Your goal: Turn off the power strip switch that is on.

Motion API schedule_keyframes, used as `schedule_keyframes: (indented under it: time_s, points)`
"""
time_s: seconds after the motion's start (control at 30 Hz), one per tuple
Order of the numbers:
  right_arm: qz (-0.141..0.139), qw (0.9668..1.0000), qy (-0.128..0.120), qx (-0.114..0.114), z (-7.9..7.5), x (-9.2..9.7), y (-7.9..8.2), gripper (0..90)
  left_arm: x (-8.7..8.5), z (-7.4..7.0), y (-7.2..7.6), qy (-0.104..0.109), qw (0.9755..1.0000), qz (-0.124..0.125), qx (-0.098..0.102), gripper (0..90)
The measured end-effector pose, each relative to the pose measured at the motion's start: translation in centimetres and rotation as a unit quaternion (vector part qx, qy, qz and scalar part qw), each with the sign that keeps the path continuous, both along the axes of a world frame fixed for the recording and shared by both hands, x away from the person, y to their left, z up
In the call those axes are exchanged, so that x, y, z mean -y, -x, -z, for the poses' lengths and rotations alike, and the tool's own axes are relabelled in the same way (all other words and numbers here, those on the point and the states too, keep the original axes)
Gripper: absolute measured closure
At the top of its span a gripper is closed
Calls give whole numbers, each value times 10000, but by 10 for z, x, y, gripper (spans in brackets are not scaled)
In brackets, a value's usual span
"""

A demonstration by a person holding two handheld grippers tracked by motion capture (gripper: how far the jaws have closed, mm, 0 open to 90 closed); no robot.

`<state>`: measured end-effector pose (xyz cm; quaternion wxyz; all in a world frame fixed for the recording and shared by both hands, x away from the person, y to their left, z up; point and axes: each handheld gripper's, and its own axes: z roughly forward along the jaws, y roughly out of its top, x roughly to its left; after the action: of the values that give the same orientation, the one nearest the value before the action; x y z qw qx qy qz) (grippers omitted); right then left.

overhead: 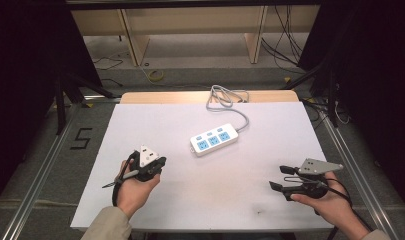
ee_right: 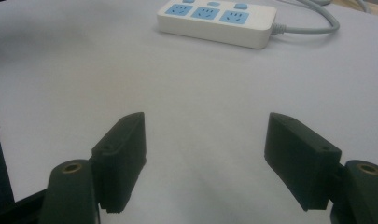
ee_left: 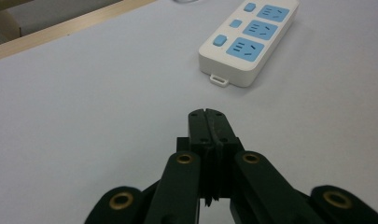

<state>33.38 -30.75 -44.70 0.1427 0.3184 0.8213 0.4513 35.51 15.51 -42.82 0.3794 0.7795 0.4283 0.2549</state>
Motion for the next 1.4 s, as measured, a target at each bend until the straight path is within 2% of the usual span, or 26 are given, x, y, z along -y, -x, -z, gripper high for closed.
schedule_keyframes:
  time_s: [0.33,0.7,1.0,1.4]
  points:
    - [8,10000,-10,-35,0,-1,0,300,13,-6,-21,171,9997,90,-152,899]
    - [3,10000,10,-25,0,-1,0,303,38,-9,-35,109,9994,254,-201,899]
    - [5,10000,-28,-82,1,-1,-1,304,57,-10,-52,124,9988,370,-288,899]
    - [8,10000,-17,-69,1,-1,0,304,79,-6,-77,25,9984,515,-226,899]
